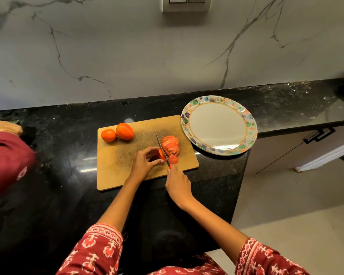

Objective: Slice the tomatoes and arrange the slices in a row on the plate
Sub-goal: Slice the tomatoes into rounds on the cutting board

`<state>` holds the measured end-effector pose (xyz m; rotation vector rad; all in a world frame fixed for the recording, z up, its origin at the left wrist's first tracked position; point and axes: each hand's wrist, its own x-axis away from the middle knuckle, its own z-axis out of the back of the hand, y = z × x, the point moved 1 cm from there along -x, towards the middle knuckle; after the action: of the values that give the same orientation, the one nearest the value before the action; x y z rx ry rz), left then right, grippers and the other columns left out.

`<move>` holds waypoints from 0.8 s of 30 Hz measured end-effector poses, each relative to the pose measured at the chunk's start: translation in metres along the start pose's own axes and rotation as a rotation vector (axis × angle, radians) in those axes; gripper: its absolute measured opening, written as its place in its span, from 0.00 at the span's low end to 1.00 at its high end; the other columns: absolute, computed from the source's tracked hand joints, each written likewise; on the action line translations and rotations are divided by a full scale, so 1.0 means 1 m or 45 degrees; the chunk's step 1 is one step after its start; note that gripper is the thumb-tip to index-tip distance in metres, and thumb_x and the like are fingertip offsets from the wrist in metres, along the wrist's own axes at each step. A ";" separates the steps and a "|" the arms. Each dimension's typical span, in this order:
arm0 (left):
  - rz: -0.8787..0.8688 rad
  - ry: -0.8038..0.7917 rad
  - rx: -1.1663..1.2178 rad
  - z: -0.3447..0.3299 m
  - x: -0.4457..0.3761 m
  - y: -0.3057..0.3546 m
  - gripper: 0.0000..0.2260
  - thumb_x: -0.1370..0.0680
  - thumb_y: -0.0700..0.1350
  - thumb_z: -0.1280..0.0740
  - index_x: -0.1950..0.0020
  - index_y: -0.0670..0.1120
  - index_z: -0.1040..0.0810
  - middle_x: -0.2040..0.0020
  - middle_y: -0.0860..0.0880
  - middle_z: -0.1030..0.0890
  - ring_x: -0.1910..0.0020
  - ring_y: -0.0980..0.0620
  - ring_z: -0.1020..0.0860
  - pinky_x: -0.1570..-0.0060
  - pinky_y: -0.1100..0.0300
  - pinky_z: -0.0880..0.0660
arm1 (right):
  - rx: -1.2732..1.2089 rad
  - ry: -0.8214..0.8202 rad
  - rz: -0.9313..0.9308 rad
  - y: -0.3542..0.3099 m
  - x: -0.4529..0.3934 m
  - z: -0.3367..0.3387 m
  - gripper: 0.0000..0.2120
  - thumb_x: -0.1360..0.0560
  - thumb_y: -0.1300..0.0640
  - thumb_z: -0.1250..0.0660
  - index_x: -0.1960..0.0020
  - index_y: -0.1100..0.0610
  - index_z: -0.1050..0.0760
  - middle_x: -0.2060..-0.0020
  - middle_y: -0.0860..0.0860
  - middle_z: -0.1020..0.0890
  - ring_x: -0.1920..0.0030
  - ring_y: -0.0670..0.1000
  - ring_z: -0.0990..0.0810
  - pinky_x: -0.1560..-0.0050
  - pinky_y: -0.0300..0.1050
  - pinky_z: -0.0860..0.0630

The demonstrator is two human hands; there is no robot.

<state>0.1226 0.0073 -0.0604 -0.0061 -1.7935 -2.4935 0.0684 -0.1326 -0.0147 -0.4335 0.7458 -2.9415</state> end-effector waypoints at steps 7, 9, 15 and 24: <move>-0.031 0.028 -0.002 0.001 0.003 0.002 0.21 0.35 0.37 0.24 0.43 0.42 0.22 0.48 0.44 0.19 0.47 0.51 0.20 0.45 0.59 0.24 | 0.003 0.016 0.005 -0.010 -0.013 0.001 0.13 0.17 0.55 0.51 0.41 0.61 0.34 0.48 0.59 0.21 0.46 0.60 0.21 0.52 0.51 0.27; -0.052 0.028 -0.045 0.000 0.003 0.003 0.21 0.35 0.38 0.24 0.43 0.42 0.22 0.48 0.45 0.19 0.47 0.51 0.20 0.45 0.60 0.24 | 0.033 0.012 0.004 -0.006 -0.012 0.000 0.13 0.17 0.54 0.51 0.40 0.61 0.35 0.48 0.59 0.21 0.46 0.61 0.22 0.53 0.52 0.28; -0.062 0.021 -0.049 -0.001 0.005 0.005 0.21 0.34 0.37 0.24 0.43 0.44 0.22 0.47 0.47 0.19 0.47 0.54 0.21 0.45 0.66 0.25 | 0.045 -0.009 -0.001 0.002 -0.003 -0.002 0.14 0.17 0.54 0.52 0.36 0.60 0.37 0.46 0.59 0.21 0.44 0.62 0.23 0.50 0.53 0.29; -0.041 0.080 -0.054 -0.002 0.008 0.006 0.21 0.34 0.37 0.24 0.42 0.41 0.22 0.48 0.46 0.19 0.48 0.54 0.21 0.48 0.71 0.26 | 0.076 -0.019 0.029 0.000 -0.010 -0.003 0.12 0.17 0.56 0.51 0.39 0.60 0.36 0.47 0.59 0.21 0.45 0.61 0.22 0.51 0.53 0.28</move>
<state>0.1153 0.0035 -0.0553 0.0978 -1.7300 -2.5233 0.0772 -0.1299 -0.0203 -0.4382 0.6552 -2.9271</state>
